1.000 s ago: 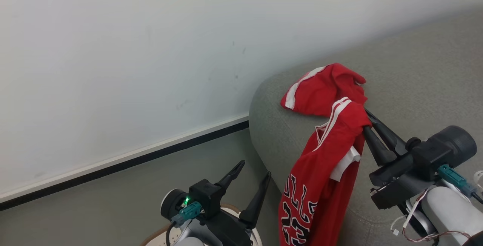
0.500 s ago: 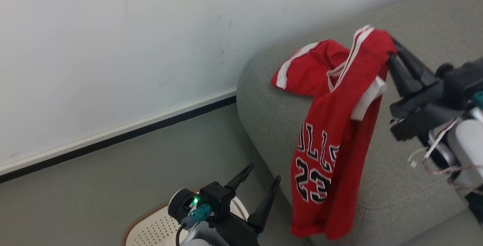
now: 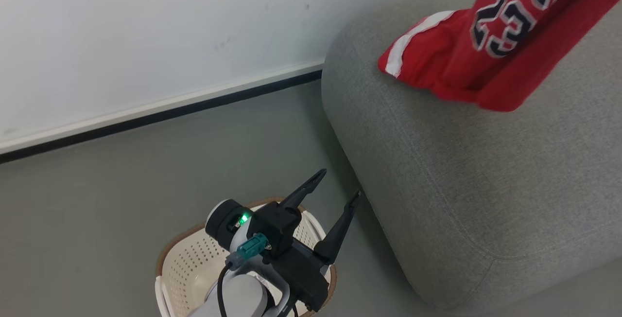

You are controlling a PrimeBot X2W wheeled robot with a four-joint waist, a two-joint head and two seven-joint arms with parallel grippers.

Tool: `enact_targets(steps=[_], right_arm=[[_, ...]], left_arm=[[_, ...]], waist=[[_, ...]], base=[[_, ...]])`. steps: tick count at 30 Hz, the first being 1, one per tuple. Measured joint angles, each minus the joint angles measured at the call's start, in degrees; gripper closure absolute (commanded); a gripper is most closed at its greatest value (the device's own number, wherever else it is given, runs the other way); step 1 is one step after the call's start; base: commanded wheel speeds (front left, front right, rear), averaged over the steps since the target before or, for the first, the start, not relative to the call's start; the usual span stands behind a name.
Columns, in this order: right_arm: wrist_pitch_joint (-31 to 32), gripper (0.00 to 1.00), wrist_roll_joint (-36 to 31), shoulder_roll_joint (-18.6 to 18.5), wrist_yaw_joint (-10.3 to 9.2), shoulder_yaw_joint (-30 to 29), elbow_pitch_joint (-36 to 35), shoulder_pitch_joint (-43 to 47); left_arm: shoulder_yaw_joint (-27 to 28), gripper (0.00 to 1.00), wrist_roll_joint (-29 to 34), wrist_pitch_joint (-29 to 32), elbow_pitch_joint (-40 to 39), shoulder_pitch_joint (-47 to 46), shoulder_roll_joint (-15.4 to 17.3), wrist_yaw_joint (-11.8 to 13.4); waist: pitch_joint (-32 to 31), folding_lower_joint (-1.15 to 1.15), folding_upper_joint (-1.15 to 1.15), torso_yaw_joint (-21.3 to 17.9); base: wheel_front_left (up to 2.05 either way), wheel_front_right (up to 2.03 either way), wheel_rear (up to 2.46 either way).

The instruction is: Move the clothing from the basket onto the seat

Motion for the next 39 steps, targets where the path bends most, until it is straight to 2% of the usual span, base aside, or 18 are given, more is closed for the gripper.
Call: enact_targets(steps=[5, 14, 30, 37, 38, 39], right_arm=[[1.6, 1.00, 0.0, -3.0, -0.68, -2.3, 4.7, -4.8], [2.5, 1.00, -0.4, -3.2, -1.48, -2.3, 11.8, -6.5], [-1.1, 1.00, -0.3, 7.5, -1.92, 1.6, 26.6, -3.1], [-2.7, 1.00, -0.3, 8.9, -1.41, 2.3, 31.7, -1.4], [-3.1, 0.81, -0.3, 9.2, -1.41, 2.4, 32.2, -1.4], [-3.4, 0.57, -0.3, 9.7, -1.40, 2.5, 32.7, -1.4]], left_arm=[[-0.1, 0.00, 1.6, 0.9, -2.7, -2.0, 0.8, 0.0], [-0.2, 0.00, 2.9, 3.0, -6.3, -4.8, 1.9, 0.5], [0.1, 0.00, 5.2, 5.5, -8.0, -7.9, 4.2, 0.7], [0.1, 0.00, 5.2, 5.9, -7.6, -8.0, 4.4, 0.7], [0.2, 0.00, 5.2, 5.9, -7.4, -8.0, 4.5, 0.7], [0.3, 0.00, 5.2, 5.9, -7.2, -8.0, 4.7, 0.7]], waist=[[3.6, 0.00, 0.00, 1.5], [10.3, 0.01, 0.00, 3.9], [20.5, 0.00, 0.01, 6.1], [21.6, 0.00, 0.01, 6.0], [21.6, -0.01, 0.00, 6.0], [21.5, -0.01, 0.00, 5.8]], base=[[0.00, 0.00, 0.00], [0.00, 0.00, 0.00], [0.00, 0.00, 0.00], [0.00, 0.00, 0.00], [0.00, 0.00, 0.00], [0.00, 0.00, 0.00]])
